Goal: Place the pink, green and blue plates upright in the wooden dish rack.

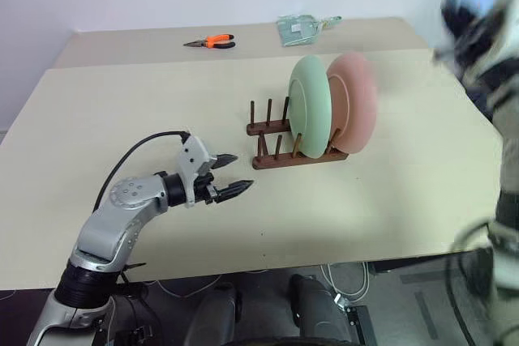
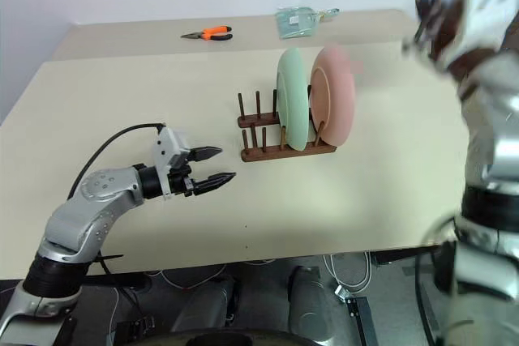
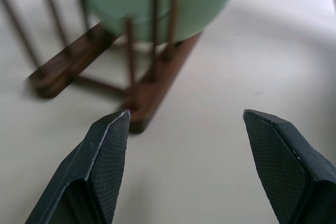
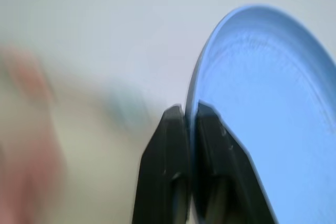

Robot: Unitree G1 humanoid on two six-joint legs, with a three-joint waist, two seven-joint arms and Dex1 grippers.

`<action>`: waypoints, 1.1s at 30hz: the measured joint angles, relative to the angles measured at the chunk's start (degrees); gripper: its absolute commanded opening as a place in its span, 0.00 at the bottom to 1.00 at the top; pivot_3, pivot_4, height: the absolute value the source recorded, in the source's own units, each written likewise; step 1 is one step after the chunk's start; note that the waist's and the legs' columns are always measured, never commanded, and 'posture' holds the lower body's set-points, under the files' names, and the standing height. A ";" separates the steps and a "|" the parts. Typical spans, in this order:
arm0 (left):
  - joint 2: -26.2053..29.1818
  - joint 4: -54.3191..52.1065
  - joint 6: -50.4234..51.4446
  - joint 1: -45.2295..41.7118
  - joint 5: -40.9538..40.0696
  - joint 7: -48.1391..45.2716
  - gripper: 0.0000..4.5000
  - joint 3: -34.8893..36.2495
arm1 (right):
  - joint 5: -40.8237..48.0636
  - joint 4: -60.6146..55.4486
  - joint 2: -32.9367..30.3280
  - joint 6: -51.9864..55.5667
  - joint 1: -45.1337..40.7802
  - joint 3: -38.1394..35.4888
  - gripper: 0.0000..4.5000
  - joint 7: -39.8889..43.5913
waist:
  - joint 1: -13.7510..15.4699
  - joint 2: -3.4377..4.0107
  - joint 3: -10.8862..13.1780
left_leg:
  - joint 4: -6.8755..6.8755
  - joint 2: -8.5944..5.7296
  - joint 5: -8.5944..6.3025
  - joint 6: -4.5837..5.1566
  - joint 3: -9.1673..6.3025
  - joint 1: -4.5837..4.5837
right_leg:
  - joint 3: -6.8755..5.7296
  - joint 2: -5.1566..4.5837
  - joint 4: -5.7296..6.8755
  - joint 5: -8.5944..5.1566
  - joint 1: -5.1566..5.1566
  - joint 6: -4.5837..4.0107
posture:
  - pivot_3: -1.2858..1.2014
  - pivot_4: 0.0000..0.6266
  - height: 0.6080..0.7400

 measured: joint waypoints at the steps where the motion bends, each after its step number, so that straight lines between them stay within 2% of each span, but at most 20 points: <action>1: 0.05 0.56 -0.33 0.24 0.14 0.18 0.79 0.76 | 5.47 -2.23 1.65 3.12 -2.71 -1.32 0.01 -0.30 | 0.30 -0.19 -0.11 | 0.00 0.01 -0.01 -0.01 -0.15 -0.01 | -0.11 -0.01 -0.04 -0.01 0.05 -0.01 | 0.52 0.24 1.00; 3: 0.23 1.23 -0.57 0.70 0.48 0.37 0.79 1.73 | 16.40 -4.75 5.46 9.19 -5.34 -2.61 0.01 -2.19 | 0.85 -0.44 -0.25 | 0.02 -0.02 -0.02 0.00 -0.17 -0.04 | -0.06 -0.10 -0.09 -0.06 0.06 -0.12 | 0.52 0.24 1.00; 5: 0.47 1.79 -1.03 1.02 0.55 0.35 0.79 2.11 | 27.97 -6.22 11.31 15.01 -6.32 -2.12 0.01 -6.99 | 0.91 -0.32 -0.18 | 0.06 -0.04 -0.01 0.02 -0.14 -0.08 | 0.18 -0.21 -0.09 -0.07 -0.02 -0.14 | 0.52 0.24 1.00; 11: 0.61 2.80 -2.04 1.62 1.14 0.74 0.79 2.35 | 48.07 -8.91 28.37 19.78 -4.72 5.88 0.01 -25.63 | 0.85 -0.19 -0.12 | -0.01 -0.05 0.01 -0.02 -0.15 -0.07 | 0.17 -0.06 0.11 -0.04 -0.23 -0.15 | 0.52 0.24 1.00; 15: 0.85 2.84 -2.54 2.11 1.23 0.95 0.79 2.93 | 50.98 -8.42 30.92 19.90 0.73 9.40 0.01 -34.20 | 0.98 -0.18 -0.12 | 0.02 -0.12 0.02 -0.03 -0.08 -0.09 | 0.20 -0.09 0.07 -0.03 -0.23 -0.15 | 0.52 0.24 1.00; 27: 1.13 1.67 -2.43 3.05 0.68 1.56 0.79 3.98 | 56.53 -3.59 31.91 17.94 7.71 11.00 0.01 -44.21 | -0.47 -0.14 -0.11 | -0.05 -0.07 0.02 -0.03 0.01 -0.02 | 0.18 -0.02 0.13 -0.03 -0.27 -0.14 | 0.52 0.24 1.00; 31: 1.13 1.00 -2.36 3.08 0.66 1.84 0.79 3.97 | 56.54 -2.48 31.82 17.35 7.69 11.52 0.31 -45.11 | -0.51 -0.13 -0.11 | -0.08 -0.06 0.02 -0.02 0.05 -0.02 | 0.19 0.00 0.13 0.01 -0.28 -0.08 | 0.52 0.24 1.00; 33: 1.13 0.85 -2.33 3.10 0.66 1.93 0.79 3.97 | 53.34 -2.06 30.24 17.34 7.38 12.82 0.55 -43.55 | -0.52 -0.12 -0.10 | -0.07 -0.07 0.02 -0.02 0.13 -0.03 | 0.19 0.00 0.12 0.00 -0.28 -0.10 | 0.52 0.24 1.00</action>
